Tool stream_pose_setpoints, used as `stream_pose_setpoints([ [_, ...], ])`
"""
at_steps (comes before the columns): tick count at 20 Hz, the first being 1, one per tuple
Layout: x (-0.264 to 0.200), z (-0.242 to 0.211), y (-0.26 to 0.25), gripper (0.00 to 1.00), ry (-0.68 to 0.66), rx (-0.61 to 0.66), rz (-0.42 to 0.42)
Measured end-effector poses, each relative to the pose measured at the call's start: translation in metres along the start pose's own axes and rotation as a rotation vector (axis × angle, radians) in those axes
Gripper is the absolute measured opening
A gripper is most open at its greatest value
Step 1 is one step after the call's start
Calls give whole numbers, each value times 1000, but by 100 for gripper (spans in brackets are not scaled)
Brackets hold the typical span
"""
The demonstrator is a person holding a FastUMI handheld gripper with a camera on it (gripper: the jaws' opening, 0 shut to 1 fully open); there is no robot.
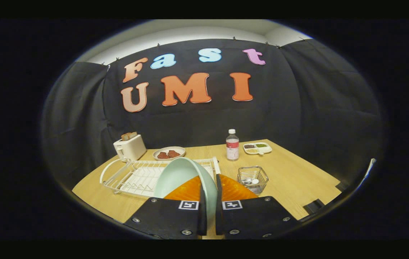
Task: Take the plate from the dish rack, then take the spoon from the basket and place it into the plate.
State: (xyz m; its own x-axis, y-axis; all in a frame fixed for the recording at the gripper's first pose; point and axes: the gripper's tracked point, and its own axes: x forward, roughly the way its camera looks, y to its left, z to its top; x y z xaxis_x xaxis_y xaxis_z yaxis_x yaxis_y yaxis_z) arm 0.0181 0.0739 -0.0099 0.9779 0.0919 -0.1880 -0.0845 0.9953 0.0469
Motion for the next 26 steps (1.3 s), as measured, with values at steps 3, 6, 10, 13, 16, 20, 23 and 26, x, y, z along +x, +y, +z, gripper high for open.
stream_pose_setpoints([
  [3,-9,-31,-2,9,54,74,24],
  [6,-13,-59,-8,9,102,140,24],
  [10,-16,-95,-11,9,166,271,25],
  [13,-13,-115,-12,9,195,353,21],
  [16,-9,-133,-10,9,234,394,18],
  [20,-9,-144,-10,10,260,404,23],
  [23,-4,-149,-15,11,272,396,10],
  [26,1,-153,-30,14,273,339,-34],
])
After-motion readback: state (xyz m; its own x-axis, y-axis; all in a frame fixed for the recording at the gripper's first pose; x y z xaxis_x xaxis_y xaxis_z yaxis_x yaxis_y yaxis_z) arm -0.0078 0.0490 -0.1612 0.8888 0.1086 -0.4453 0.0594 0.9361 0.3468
